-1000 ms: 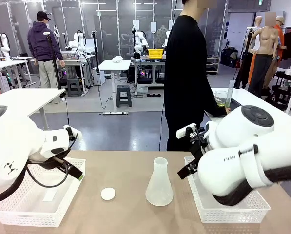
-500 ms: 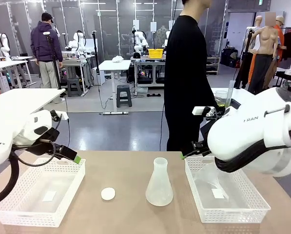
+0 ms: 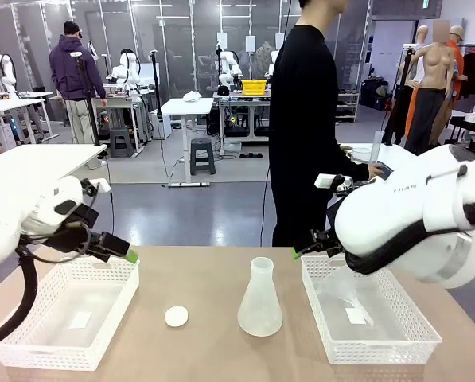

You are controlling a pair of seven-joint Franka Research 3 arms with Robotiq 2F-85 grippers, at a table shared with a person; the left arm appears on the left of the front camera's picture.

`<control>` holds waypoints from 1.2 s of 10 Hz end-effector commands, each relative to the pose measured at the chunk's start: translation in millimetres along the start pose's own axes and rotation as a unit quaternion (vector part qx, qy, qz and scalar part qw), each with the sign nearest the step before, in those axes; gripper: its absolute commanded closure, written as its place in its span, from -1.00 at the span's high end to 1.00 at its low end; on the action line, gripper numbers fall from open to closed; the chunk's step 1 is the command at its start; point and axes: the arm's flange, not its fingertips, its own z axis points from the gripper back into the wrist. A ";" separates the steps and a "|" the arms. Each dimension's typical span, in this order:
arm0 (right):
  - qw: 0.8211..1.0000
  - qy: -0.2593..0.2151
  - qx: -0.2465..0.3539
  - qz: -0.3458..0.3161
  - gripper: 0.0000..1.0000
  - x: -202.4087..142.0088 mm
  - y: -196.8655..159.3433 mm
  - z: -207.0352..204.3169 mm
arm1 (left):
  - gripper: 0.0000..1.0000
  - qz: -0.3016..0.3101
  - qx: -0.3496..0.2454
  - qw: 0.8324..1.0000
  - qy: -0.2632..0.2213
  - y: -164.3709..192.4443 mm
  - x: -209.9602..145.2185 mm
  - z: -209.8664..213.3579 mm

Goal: Prepare the solutions needed for the experiment.
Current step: Pick up the Plastic Funnel and insert it into the Big flask.

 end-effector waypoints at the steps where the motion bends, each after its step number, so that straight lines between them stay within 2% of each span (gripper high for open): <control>1: 0.996 -0.032 0.032 -0.072 1.00 10.8 -20.3 -13.8 | 1.00 0.055 -0.083 0.993 -0.056 46.7 9.4 -10.7; 3: 0.990 -0.047 0.070 -0.115 1.00 12.0 -33.8 -11.4 | 1.00 0.094 -0.141 0.983 -0.070 75.6 7.2 -19.9; 4: 0.997 -0.016 0.023 -0.076 1.00 11.0 -15.0 4.1 | 1.00 0.069 -0.070 0.994 -0.039 32.5 5.1 12.1; 6: 0.997 -0.016 0.023 -0.076 1.00 11.0 -15.0 4.1 | 1.00 0.069 -0.070 0.994 -0.039 32.5 5.1 12.1; 8: 0.991 -0.022 0.043 -0.123 1.00 19.0 -25.6 -5.1 | 1.00 0.080 -0.138 0.985 -0.068 62.1 7.2 -8.4; 9: 0.985 -0.021 0.084 -0.149 1.00 24.9 -36.4 -12.4 | 1.00 0.090 -0.176 0.977 -0.083 77.2 9.9 -19.8; 10: 0.979 -0.024 0.118 -0.163 1.00 28.1 -47.7 -15.8 | 1.00 0.081 -0.177 0.974 -0.114 87.7 12.2 -29.0; 12: 0.968 -0.025 0.178 -0.177 1.00 33.3 -60.7 -21.6 | 1.00 0.064 -0.229 0.956 -0.172 104.0 21.6 -40.7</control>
